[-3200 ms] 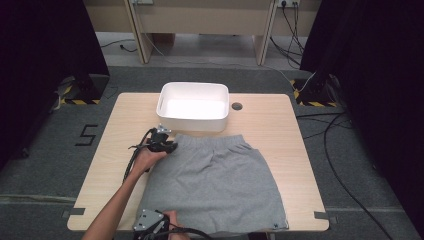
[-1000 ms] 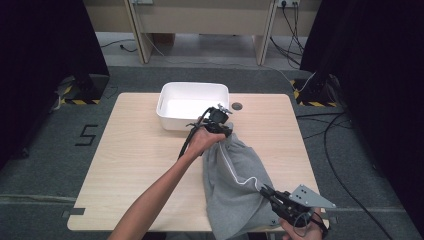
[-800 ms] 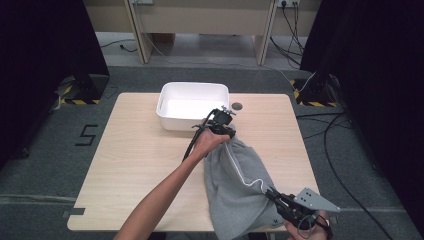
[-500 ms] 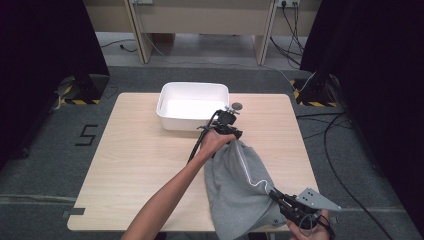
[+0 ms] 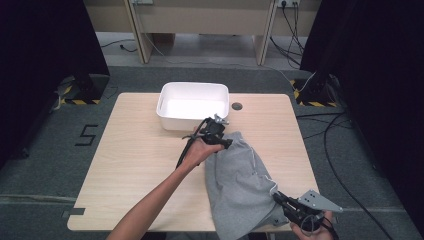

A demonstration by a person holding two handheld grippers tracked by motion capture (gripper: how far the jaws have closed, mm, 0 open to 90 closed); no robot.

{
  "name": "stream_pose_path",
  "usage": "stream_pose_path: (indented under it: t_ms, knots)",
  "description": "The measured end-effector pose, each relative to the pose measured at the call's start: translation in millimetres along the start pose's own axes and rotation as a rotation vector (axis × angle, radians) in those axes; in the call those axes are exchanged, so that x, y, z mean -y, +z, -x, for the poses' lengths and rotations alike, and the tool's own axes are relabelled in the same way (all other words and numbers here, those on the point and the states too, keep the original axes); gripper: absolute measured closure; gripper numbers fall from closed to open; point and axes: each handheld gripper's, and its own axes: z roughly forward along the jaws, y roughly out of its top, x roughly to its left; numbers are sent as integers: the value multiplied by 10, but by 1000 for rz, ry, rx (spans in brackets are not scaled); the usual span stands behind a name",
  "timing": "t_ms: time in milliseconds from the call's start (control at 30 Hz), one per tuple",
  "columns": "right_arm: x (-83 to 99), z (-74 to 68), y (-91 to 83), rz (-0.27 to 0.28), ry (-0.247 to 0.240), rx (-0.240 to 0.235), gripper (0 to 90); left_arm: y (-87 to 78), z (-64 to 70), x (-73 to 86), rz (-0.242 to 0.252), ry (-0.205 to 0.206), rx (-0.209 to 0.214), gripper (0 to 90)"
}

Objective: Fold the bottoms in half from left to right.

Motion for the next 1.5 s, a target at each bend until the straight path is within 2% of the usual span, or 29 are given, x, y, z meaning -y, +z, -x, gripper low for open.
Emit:
stream_pose_path:
  t_ms: [100, 133, 200, 267, 333, 400, 600, 700, 767, 833, 1000, 1033, 1100, 1167, 1233, 1400, 1467, 1500]
  knots:
    - [29, 16, -17, -45, -12, 27, 783, -20, -71, 177, -8, -5, -15, 536]
    - [44, 25, -24, -44, -12, 44, 761, -21, -94, 228, -10, -10, -18, 536]
    - [58, 47, -50, -85, -31, 61, 715, -15, -136, 326, -17, -21, -21, 534]
    - [55, 71, -86, -70, -24, 79, 625, -7, -151, 389, -28, -18, -26, 528]
    - [28, 87, -129, -71, -12, 81, 584, 0, -156, 448, -30, -12, -39, 520]
    - [-14, 102, -161, -46, -17, 87, 548, 6, -158, 497, -32, -4, -52, 514]
    - [-139, 110, -232, 11, -22, 56, 538, 54, -178, 598, -44, -5, -65, 503]
    - [-189, 109, -232, 11, -38, 66, 544, 75, -182, 615, -47, -4, -67, 499]
    - [-212, 106, -179, -20, -52, 73, 545, 90, -187, 621, -51, 6, -82, 498]
    - [-214, 116, -66, -62, -72, 78, 546, 110, -202, 631, -54, 6, -90, 497]
    - [-168, 166, 351, -201, -100, 25, 564, 179, -253, 695, -60, -14, -88, 495]
    - [-159, 171, 408, -225, -103, 19, 582, 192, -263, 707, -61, -13, -90, 496]
    - [-125, 184, 541, -292, -142, -2, 686, 206, -271, 715, -64, -8, -95, 496]
    - [-98, 211, 592, -325, -154, -6, 795, 216, -280, 716, -63, -4, -96, 499]
    - [-92, 244, 560, -316, -154, -9, 859, 219, -290, 718, -64, 0, -94, 503]
    - [-249, 255, 203, -237, -144, 19, 868, 238, -331, 718, -55, 0, -91, 507]
    - [-264, 277, 130, -242, -122, 16, 868, 251, -341, 716, -48, -6, -81, 512]
    - [-242, 303, 145, -269, -111, 16, 867, 253, -344, 713, -50, -5, -79, 514]
